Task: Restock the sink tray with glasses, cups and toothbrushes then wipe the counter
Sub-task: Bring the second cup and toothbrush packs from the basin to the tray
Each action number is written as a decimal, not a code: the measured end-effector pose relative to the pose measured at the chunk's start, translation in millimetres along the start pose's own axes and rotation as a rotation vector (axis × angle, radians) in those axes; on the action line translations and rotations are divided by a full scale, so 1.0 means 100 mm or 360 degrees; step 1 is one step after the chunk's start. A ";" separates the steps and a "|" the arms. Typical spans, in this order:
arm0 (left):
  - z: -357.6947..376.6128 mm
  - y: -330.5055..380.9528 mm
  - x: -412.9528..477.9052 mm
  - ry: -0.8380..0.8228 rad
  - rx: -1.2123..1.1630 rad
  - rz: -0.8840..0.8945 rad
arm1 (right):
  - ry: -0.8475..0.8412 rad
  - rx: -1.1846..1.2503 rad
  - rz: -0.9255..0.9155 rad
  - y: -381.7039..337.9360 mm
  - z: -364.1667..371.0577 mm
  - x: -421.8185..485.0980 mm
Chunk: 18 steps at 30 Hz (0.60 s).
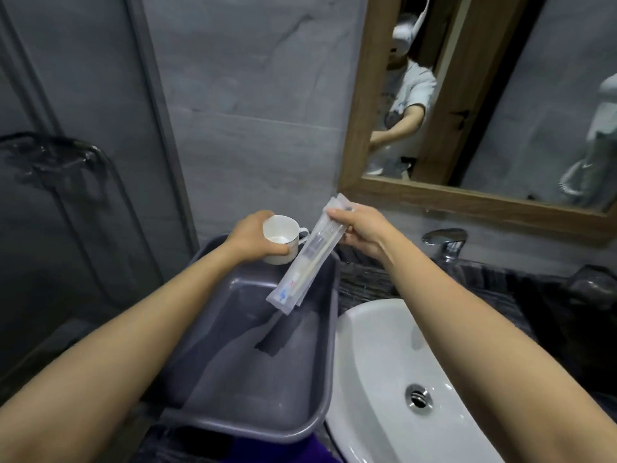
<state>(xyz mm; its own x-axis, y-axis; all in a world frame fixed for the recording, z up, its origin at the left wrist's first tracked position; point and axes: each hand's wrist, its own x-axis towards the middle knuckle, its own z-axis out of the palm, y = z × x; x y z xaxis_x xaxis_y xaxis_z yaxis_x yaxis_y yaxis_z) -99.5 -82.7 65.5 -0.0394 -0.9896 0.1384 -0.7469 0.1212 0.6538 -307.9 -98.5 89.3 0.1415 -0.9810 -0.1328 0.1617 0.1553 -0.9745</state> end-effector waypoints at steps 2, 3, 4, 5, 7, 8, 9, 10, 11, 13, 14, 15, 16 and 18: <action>-0.04 0.26 -0.01 0.0003 -0.0033 0.0071 | 0.0082 0.0156 -0.0055 -0.20 -0.15 -0.14; -0.05 0.39 -0.02 -0.0008 -0.0054 0.0105 | 0.0125 0.0225 -0.0087 -0.30 -0.23 -0.22; -0.05 0.53 -0.02 -0.0026 -0.0088 0.0137 | 0.0167 0.0288 -0.0119 -0.39 -0.31 -0.30; -0.03 0.68 -0.03 -0.0050 -0.0131 0.0166 | 0.0204 0.0337 -0.0153 -0.48 -0.40 -0.39; 0.04 0.97 -0.03 -0.0101 -0.0190 0.0229 | 0.0257 0.0369 -0.0220 -0.61 -0.60 -0.56; 0.09 1.12 -0.02 -0.0122 -0.0197 0.0270 | 0.0275 0.0343 -0.0254 -0.67 -0.71 -0.67; 0.16 1.26 -0.01 -0.0143 -0.0208 0.0308 | 0.0299 0.0264 -0.0283 -0.72 -0.83 -0.76; 0.23 1.41 0.01 -0.0168 -0.0227 0.0342 | 0.0344 0.0129 -0.0309 -0.75 -0.95 -0.85; 0.31 1.54 0.02 -0.0201 -0.0242 0.0376 | 0.0420 -0.0046 -0.0340 -0.78 -1.07 -0.95; 0.50 1.81 0.02 -0.0279 -0.0238 0.0450 | 0.0567 -0.0384 -0.0399 -0.82 -1.30 -1.15; 0.61 1.94 0.01 -0.0322 -0.0227 0.0485 | 0.0622 -0.0510 -0.0415 -0.82 -1.42 -1.24; 0.73 2.07 -0.01 -0.0368 -0.0227 0.0512 | 0.0667 -0.0622 -0.0422 -0.82 -1.54 -1.33; 0.86 2.20 -0.03 -0.0415 -0.0240 0.0534 | 0.0705 -0.0727 -0.0413 -0.81 -1.66 -1.41; 1.12 2.44 -0.08 -0.0509 -0.0268 0.0581 | 0.0756 -0.0901 -0.0360 -0.80 -1.90 -1.59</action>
<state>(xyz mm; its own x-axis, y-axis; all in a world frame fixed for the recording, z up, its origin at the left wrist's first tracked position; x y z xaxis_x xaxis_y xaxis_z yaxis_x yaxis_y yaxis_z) -355.4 -53.9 140.9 -0.4984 -0.8515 0.1631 -0.5302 0.4482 0.7197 -528.8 23.0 154.0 -0.2904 -0.9463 0.1421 -0.4055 -0.0128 -0.9140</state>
